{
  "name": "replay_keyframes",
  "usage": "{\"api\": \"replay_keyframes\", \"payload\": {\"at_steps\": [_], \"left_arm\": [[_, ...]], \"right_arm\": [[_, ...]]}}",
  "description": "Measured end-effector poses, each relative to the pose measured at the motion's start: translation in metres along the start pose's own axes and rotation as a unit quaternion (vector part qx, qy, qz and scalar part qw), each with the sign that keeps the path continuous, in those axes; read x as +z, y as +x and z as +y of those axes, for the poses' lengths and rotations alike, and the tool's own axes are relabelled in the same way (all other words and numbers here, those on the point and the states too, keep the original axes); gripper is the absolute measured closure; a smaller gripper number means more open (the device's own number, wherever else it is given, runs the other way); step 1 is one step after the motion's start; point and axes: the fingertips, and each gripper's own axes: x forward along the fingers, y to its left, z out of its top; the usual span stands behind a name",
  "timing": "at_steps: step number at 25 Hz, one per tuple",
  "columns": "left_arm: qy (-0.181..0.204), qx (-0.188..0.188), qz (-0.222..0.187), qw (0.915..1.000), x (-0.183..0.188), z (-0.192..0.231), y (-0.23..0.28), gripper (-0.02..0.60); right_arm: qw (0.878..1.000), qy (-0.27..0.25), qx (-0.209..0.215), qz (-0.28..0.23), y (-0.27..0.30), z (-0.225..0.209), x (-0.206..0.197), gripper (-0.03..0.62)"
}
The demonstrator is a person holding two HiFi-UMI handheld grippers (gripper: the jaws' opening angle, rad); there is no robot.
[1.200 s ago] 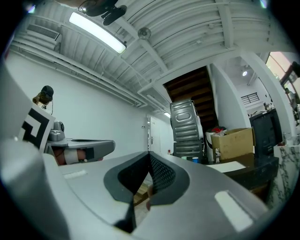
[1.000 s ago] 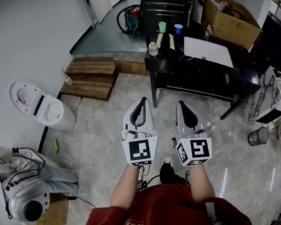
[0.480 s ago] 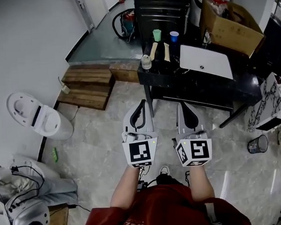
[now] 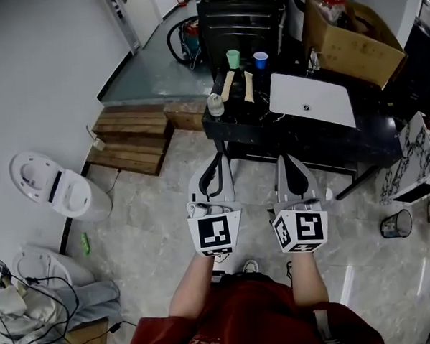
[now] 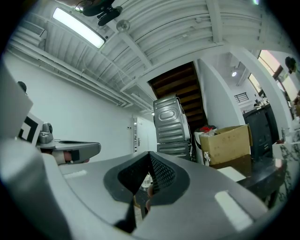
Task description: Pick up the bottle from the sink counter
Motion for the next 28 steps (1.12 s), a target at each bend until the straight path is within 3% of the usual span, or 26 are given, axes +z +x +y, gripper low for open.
{"api": "replay_keyframes", "payload": {"at_steps": [12, 17, 28], "left_arm": [[-0.014, -0.001, -0.005, 0.9999, -0.023, 0.028, 0.053, 0.580], [-0.027, -0.007, -0.022, 0.9994, -0.034, 0.061, 0.095, 0.580], [-0.027, -0.028, -0.014, 0.9992, -0.055, 0.139, 0.192, 0.580]], "right_arm": [[1.000, -0.020, -0.004, 0.010, 0.058, -0.008, -0.019, 0.592], [0.999, -0.035, -0.011, 0.011, 0.110, -0.003, -0.026, 0.592], [0.998, -0.050, -0.023, 0.016, 0.235, 0.019, -0.033, 0.592]]}}
